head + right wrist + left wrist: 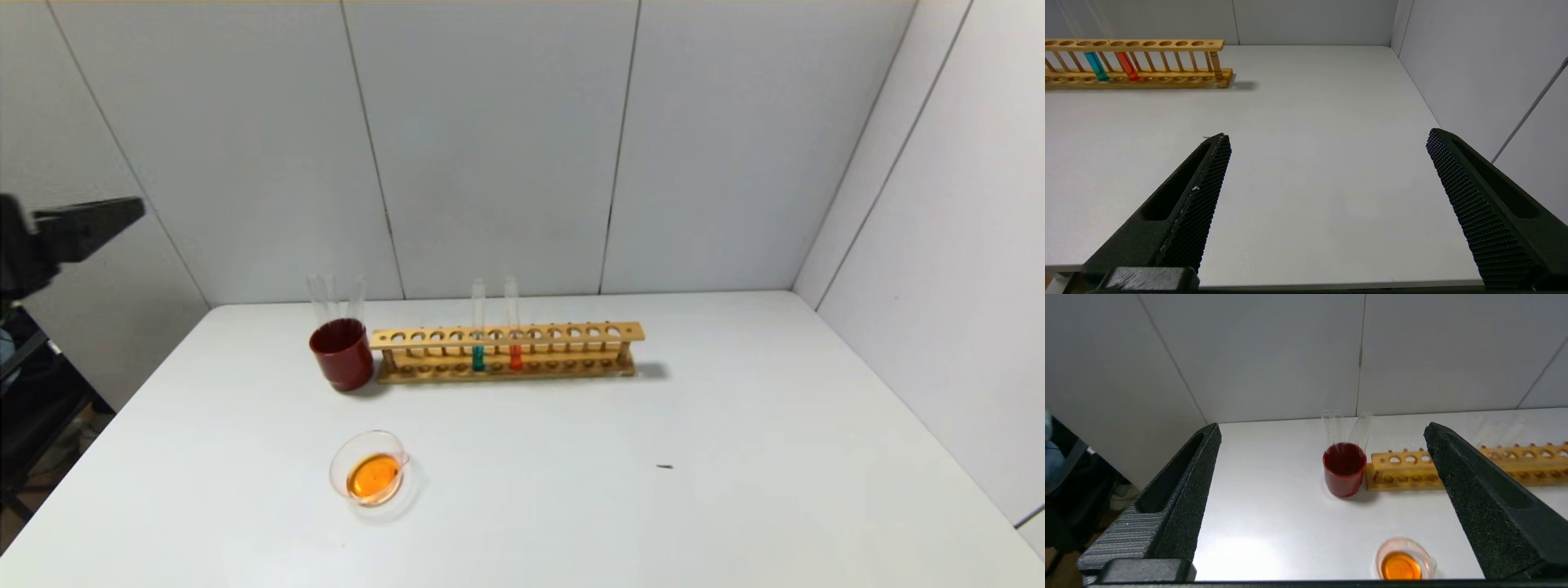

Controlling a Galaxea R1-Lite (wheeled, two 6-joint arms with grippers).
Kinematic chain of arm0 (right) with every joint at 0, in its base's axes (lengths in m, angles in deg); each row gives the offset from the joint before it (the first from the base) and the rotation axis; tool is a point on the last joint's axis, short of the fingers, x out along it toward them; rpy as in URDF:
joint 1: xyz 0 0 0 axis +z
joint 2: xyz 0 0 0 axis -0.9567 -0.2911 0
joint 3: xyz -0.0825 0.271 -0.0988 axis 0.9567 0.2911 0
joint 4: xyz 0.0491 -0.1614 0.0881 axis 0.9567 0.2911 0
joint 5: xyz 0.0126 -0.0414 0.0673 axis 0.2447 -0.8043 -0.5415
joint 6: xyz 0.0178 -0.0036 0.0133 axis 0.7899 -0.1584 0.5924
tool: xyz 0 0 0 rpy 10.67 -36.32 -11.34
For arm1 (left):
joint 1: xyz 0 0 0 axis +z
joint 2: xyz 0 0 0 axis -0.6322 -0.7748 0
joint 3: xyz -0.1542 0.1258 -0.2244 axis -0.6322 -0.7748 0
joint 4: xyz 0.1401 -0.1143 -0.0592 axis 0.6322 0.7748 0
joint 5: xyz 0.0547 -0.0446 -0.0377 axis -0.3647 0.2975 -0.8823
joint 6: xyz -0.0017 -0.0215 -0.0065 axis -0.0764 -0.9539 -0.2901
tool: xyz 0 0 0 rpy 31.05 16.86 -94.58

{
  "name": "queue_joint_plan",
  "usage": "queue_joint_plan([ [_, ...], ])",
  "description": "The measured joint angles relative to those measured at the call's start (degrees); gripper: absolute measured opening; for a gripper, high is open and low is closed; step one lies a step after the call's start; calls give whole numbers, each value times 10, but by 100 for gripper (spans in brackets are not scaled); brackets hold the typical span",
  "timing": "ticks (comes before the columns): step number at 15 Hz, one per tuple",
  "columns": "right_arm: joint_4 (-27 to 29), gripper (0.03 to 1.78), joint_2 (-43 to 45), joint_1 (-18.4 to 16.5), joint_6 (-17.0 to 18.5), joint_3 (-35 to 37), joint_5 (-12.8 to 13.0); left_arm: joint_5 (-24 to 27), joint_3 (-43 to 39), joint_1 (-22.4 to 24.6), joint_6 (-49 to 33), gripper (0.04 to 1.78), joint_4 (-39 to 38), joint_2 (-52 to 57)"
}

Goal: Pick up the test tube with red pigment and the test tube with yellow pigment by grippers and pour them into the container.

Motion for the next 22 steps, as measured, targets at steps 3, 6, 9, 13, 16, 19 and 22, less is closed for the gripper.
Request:
queue_joint_plan([
  [3, 0, 175, 0, 0, 0, 0, 0, 10, -59, 14, 5, 175, 85, 175],
  [6, 0, 175, 0, 0, 0, 0, 0, 46, -128, 49, 6, 175, 135, 329],
  [9, 0, 175, 0, 0, 0, 0, 0, 66, -236, 70, 16, 175, 159, 456],
  [13, 0, 175, 0, 0, 0, 0, 0, 78, -416, 75, 48, 175, 96, 537],
  [16, 0, 175, 0, 0, 0, 0, 0, 121, -495, 76, 25, 175, 41, 554],
  [19, 0, 175, 0, 0, 0, 0, 0, 123, -504, 76, 20, 175, 57, 559],
  [22, 2, 175, 0, 0, -3, 0, 0, 122, -505, 76, 18, 175, 57, 560],
])
